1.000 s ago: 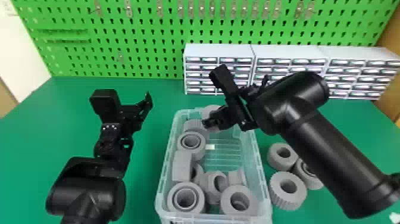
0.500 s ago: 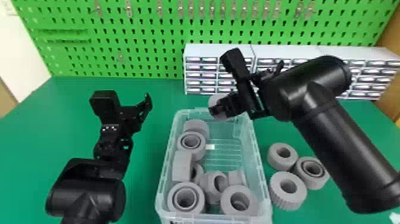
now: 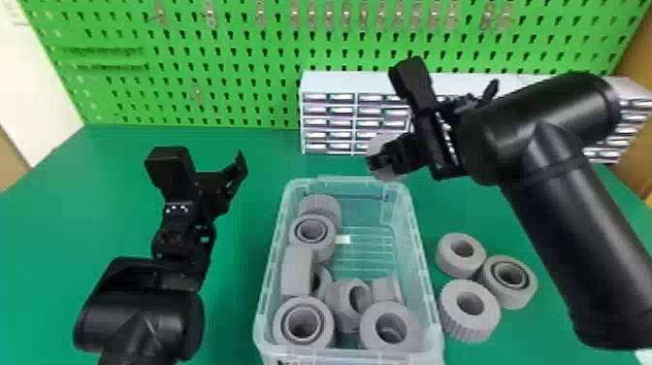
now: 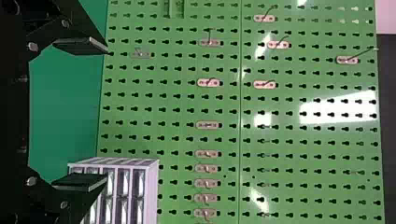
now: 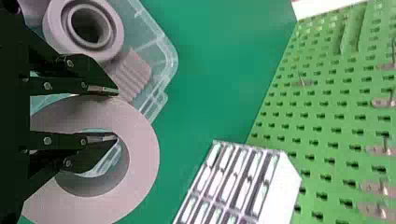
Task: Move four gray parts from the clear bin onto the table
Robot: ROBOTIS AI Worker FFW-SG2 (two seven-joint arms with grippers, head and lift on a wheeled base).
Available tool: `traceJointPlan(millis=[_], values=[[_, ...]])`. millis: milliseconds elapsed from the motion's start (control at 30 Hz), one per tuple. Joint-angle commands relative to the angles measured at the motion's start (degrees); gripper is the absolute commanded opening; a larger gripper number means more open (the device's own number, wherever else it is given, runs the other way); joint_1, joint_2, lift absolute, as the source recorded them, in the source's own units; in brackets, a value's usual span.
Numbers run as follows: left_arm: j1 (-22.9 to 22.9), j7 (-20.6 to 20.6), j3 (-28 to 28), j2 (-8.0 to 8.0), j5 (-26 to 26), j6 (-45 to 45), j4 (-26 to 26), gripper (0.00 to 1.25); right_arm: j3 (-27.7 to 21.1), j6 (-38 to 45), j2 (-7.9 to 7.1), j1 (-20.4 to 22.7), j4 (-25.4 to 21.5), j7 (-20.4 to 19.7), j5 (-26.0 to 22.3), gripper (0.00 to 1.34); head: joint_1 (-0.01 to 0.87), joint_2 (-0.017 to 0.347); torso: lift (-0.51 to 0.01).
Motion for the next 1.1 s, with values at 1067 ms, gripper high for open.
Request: traceJointPlan(millis=[1067], values=[[0.7,0.0,0.1,0.0,0.0,0.0,0.0,0.95,-19.4,2.4,-0.77,7.5,-2.2,0.0,9.4,0.31,0.693,0.072,-0.052]])
